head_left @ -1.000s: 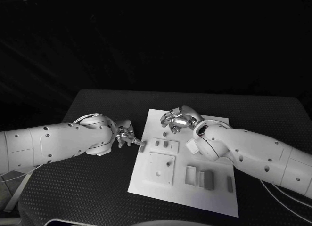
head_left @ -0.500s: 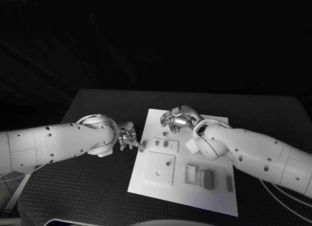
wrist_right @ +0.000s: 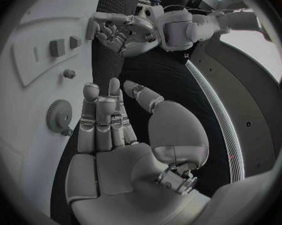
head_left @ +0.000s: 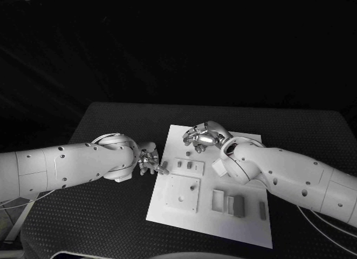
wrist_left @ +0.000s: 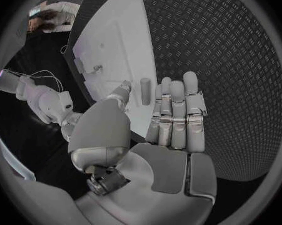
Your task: Assemble the parts on the task board
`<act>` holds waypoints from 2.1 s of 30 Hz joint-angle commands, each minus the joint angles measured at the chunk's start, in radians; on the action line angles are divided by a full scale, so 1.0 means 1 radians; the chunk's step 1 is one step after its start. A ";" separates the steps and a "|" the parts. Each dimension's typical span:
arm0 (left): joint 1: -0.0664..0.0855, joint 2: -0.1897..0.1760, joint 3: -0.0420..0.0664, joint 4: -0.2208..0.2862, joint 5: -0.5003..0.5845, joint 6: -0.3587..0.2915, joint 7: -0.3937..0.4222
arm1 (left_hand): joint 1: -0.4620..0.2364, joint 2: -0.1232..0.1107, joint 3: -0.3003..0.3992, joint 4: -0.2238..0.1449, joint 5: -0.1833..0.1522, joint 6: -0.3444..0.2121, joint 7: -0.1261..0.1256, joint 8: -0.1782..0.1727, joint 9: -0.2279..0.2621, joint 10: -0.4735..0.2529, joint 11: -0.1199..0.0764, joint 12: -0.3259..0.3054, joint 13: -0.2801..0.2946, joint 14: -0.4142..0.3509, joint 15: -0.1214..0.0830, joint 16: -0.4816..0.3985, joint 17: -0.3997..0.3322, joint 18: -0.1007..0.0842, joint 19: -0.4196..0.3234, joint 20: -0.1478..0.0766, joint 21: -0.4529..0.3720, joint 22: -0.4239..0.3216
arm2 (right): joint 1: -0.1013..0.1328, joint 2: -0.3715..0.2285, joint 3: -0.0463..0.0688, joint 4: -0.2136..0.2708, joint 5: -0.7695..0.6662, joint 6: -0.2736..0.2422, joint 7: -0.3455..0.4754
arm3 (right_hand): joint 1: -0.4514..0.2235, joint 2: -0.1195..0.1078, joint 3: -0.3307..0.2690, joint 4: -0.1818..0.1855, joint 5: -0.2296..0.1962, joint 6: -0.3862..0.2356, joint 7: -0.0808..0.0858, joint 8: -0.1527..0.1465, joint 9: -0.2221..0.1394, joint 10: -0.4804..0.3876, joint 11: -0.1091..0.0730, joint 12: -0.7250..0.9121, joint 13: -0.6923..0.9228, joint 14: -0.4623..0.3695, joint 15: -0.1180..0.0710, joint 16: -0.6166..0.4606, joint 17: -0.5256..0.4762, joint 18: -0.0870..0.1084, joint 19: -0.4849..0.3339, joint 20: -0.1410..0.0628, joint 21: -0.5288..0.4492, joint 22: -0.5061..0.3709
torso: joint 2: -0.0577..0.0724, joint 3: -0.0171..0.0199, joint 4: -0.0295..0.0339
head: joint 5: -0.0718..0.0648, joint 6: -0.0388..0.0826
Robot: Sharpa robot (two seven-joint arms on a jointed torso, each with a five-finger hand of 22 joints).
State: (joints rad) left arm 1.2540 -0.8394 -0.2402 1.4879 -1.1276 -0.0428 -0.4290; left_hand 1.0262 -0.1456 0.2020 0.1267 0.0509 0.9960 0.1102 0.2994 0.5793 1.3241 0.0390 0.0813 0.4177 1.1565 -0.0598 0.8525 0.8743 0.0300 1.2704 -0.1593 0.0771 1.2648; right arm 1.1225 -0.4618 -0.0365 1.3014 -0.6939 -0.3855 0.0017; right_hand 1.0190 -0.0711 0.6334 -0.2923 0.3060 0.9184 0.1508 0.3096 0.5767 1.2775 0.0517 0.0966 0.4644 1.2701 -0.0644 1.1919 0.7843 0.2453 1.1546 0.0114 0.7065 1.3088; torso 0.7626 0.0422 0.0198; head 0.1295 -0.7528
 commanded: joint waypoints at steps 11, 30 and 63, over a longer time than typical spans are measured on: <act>-0.005 0.014 0.000 -0.012 -0.020 -0.014 -0.012 | 0.288 0.082 -0.205 0.166 -0.001 0.015 0.002 -0.008 -0.009 0.002 0.000 -0.009 0.027 0.000 -0.007 0.008 -0.008 0.007 0.006 -0.003 -0.007 0.007 | 0.000 -0.001 0.000 0.003 -0.007 0.015 0.008 | 0.001 0.010 -0.007 0.000 0.003 -0.004 0.001 -0.005 -0.001 -0.006 0.000 -0.006 -0.001 -0.002 0.004 0.004 0.001 0.017 -0.008 -0.001 0.001 0.018 | 0.000 0.0003 -0.0007 | -0.003 0.000; -0.021 0.029 0.001 -0.032 -0.041 -0.033 -0.014 | 0.347 0.114 -0.291 0.167 0.001 0.029 -0.001 -0.011 -0.017 0.009 -0.003 -0.010 0.039 0.010 -0.010 0.010 -0.017 0.004 0.019 -0.007 -0.007 0.004 | 0.000 -0.004 0.000 0.005 -0.004 0.022 0.008 | 0.002 0.013 -0.008 0.001 0.003 -0.003 0.001 -0.005 0.000 -0.005 0.000 -0.005 0.000 -0.003 0.003 0.004 0.001 0.017 -0.009 0.000 0.000 0.018 | 0.000 0.0000 0.0005 | -0.005 -0.003; -0.021 -0.017 0.002 -0.018 0.032 -0.073 0.079 | 0.592 0.161 0.050 0.161 -0.002 0.003 0.007 -0.026 -0.024 -0.033 0.016 -0.013 0.022 -0.026 0.010 -0.001 -0.030 -0.004 -0.028 0.013 -0.007 -0.008 | 0.000 -0.014 0.000 -0.002 -0.002 0.048 0.005 | 0.000 0.016 -0.011 0.002 0.003 -0.003 0.001 -0.005 0.000 -0.005 0.000 -0.005 0.000 -0.004 0.004 0.004 0.001 0.017 -0.010 0.001 0.000 0.018 | 0.000 -0.0005 0.0006 | -0.007 -0.001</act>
State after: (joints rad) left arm 1.2372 -0.8519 -0.2359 1.4757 -1.1062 -0.0840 -0.3635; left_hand 1.5694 -0.0404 0.1915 0.3447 0.0459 0.9966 0.1193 0.2703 0.5543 1.2987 0.0537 0.0649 0.4396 1.1348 -0.0474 0.8545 0.8444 0.0151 1.2485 -0.1485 0.0691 1.2560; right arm 1.1225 -0.4743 -0.0365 1.2998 -0.6932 -0.3577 0.0004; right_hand 1.0188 -0.0629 0.6280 -0.2924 0.3060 0.9194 0.1495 0.3096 0.5768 1.2779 0.0514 0.0966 0.4646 1.2701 -0.0644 1.1918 0.7845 0.2459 1.1535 0.0127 0.7064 1.3088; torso 0.7625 0.0416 0.0202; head 0.1229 -0.7546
